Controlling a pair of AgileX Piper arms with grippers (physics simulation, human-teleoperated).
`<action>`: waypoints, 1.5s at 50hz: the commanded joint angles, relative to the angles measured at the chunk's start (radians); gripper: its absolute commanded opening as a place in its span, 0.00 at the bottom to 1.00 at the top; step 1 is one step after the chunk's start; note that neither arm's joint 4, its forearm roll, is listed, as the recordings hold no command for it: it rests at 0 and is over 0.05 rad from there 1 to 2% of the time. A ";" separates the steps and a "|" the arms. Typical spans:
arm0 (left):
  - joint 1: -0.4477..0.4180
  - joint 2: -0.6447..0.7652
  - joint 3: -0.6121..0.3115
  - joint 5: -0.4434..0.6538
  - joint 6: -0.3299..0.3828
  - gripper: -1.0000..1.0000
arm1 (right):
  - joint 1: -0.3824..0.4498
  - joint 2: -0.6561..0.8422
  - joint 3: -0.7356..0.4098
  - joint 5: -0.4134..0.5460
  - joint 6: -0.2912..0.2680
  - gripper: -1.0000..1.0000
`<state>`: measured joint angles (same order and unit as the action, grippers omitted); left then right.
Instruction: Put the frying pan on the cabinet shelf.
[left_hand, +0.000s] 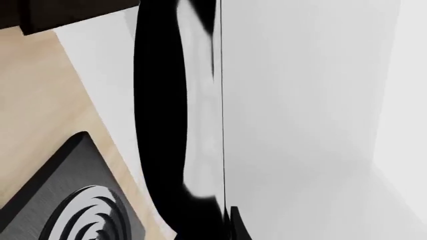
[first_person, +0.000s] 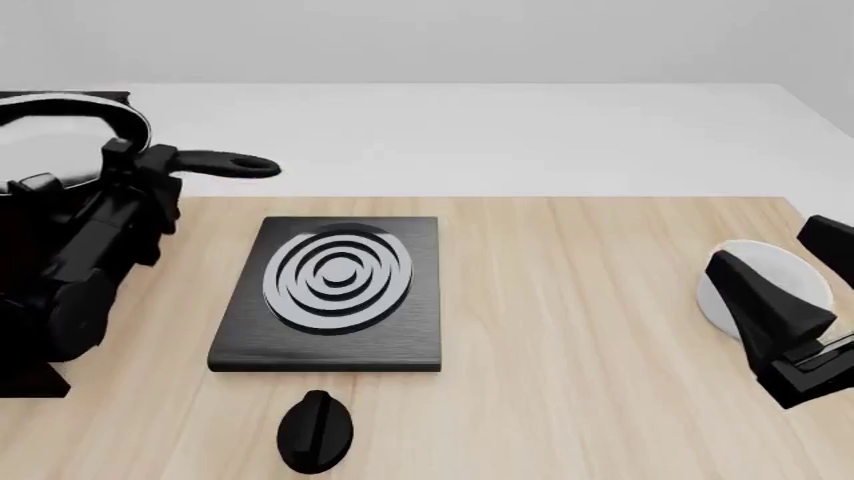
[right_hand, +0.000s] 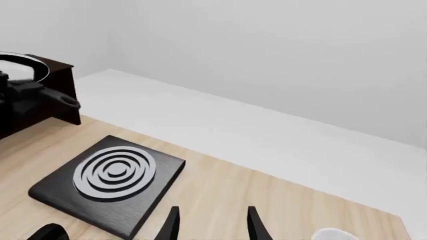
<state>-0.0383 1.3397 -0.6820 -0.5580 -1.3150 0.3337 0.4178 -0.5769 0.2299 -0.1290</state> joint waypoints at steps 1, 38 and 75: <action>0.071 0.115 -0.089 -0.081 -0.058 0.00 | -0.010 -0.001 0.011 -0.009 -0.001 1.00; 0.197 0.220 -0.249 -0.017 -0.025 0.00 | -0.006 0.127 0.028 -0.115 0.006 1.00; 0.284 0.337 -0.260 -0.093 -0.038 0.00 | -0.009 0.184 0.050 -0.158 0.009 1.00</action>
<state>0.2146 1.6636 -0.9463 -0.6110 -1.3538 0.3314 0.5961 -0.5347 0.0758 -0.1278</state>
